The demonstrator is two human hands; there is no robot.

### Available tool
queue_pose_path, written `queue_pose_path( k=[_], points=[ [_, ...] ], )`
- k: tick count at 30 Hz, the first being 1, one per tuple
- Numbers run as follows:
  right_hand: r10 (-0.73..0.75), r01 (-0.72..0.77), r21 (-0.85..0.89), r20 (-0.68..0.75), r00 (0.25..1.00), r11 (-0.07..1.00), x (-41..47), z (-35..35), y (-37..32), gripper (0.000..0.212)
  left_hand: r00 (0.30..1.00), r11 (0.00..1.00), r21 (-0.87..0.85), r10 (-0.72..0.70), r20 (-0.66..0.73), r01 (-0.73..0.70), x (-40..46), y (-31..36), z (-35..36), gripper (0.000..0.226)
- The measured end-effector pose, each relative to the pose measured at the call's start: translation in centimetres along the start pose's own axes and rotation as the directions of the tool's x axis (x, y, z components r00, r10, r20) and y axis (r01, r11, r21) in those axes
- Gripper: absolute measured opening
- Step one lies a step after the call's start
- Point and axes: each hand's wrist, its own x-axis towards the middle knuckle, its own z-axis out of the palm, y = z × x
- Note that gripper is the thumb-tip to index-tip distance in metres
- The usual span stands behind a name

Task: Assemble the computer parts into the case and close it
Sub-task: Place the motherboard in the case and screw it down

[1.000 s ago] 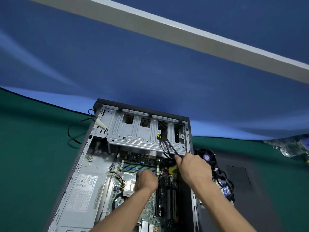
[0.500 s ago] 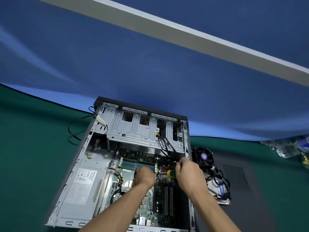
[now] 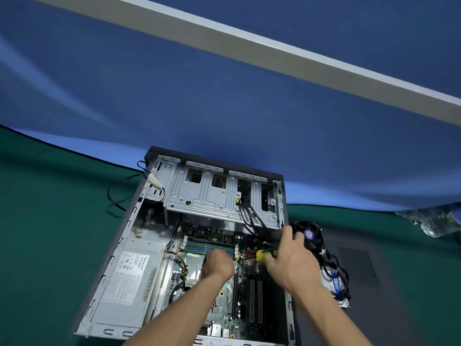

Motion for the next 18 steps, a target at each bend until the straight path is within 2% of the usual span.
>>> queue_pose_path(
  k=[2,5,9,11,13,18],
  points=[
    [-0.039,0.037,0.035,0.049,0.998,0.999,-0.1,0.0,0.3,0.029,1.0,1.0,0.018,0.002,0.0,-0.002,0.0,0.1,0.2,0.041],
    [0.015,-0.015,-0.025,-0.007,1.0,1.0,-0.3,0.4,0.4,0.038,1.0,0.998,0.056,0.006,-0.001,-0.006,0.0,0.1,0.3,0.039],
    [-0.007,-0.016,0.206,0.11,0.994,0.978,-0.3,0.3,0.2,0.031,1.0,0.994,0.11,0.011,-0.009,-0.009,-0.1,0.3,0.3,0.038],
    [0.006,-0.014,0.164,0.05,0.999,0.986,-0.2,0.4,-0.1,0.024,1.0,0.994,0.113,0.011,-0.016,-0.009,-0.1,0.3,0.2,0.038],
    [0.077,-0.074,0.079,-0.038,0.996,0.994,-0.1,0.6,-0.3,0.036,1.0,0.995,0.103,0.003,-0.023,0.0,0.0,0.2,0.2,0.036],
    [0.046,-0.072,0.206,0.127,0.991,0.976,-0.3,0.1,-0.8,0.032,1.0,0.996,0.088,0.001,-0.014,0.0,-0.3,0.4,0.1,0.034]
  ],
)
